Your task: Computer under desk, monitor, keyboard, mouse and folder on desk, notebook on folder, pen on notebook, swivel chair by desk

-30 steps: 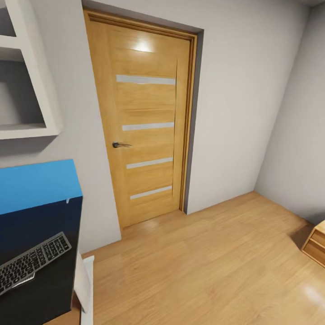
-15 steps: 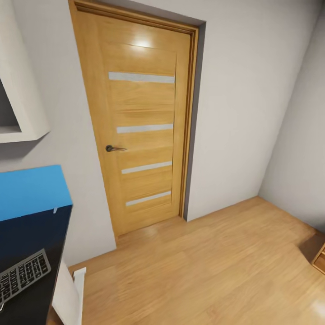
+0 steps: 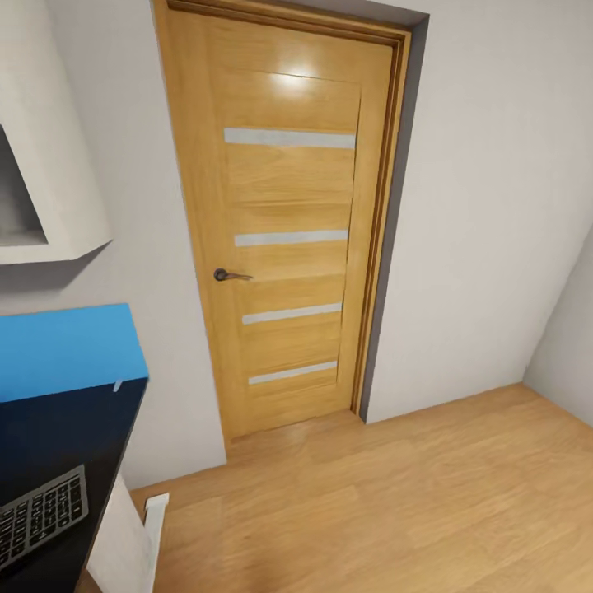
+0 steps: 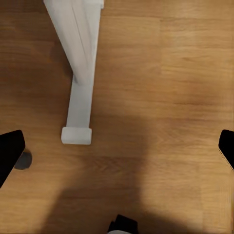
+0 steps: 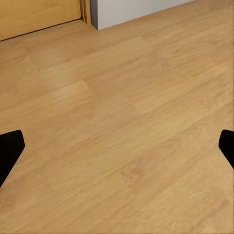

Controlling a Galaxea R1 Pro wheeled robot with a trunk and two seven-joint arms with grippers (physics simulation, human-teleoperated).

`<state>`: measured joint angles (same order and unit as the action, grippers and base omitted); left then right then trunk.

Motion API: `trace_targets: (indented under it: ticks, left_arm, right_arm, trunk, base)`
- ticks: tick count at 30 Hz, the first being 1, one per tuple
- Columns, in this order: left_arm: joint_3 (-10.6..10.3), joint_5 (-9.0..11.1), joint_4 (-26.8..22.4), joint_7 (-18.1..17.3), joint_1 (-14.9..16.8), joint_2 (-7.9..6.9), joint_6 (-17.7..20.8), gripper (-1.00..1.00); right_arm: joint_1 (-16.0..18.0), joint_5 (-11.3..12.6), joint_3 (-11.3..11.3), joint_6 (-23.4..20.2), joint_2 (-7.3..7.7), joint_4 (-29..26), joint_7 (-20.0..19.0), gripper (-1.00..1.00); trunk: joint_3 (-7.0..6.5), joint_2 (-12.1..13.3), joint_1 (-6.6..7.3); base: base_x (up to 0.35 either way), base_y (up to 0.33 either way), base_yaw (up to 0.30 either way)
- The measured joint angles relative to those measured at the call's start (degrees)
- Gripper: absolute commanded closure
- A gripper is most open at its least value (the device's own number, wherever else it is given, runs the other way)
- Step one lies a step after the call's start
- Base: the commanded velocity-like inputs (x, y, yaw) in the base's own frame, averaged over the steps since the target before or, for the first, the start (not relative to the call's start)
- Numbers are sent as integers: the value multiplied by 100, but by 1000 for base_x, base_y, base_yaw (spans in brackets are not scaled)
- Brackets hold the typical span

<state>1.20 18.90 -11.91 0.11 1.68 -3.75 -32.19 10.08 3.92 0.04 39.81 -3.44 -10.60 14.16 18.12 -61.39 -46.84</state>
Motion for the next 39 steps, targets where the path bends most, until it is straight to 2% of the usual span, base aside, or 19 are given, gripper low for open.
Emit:
trace_targets:
  ticks: [4, 13, 20, 25, 39]
  left_arm:
    - [-6, -6, -1, -2, -3, -1, -12, -100]
    - [-49, -16, 0, -3, 0, 5, -17, -100]
    - [-94, -23, 1, -3, 0, 5, -13, -100]
    - [-235, -33, 1, 2, 0, 6, -7, -100]
    - [-262, -25, 1, 6, 0, 6, -6, -100]
  right_arm:
    - [0, 0, -2, -9, 1, 3, 122, -100]
    - [0, -1, 0, -13, 2, 4, 140, -100]
    - [0, -9, 2, -4, -11, 5, 138, -100]
    - [0, -17, 16, 127, -35, -6, 64, -100]
    - [0, 11, 7, 183, -51, -16, 55, -100]
  trunk:
    - [0, 0, -2]
    - [0, 0, -3]
    - [0, 1, -3]
    - [0, 1, -4]
    - [0, 1, -4]
  base:
    - [149, -128, 288]
    - [6, -78, 288]
    - [-11, -269, 288]
    - [-106, -296, 288]
    - [-127, -291, 288]
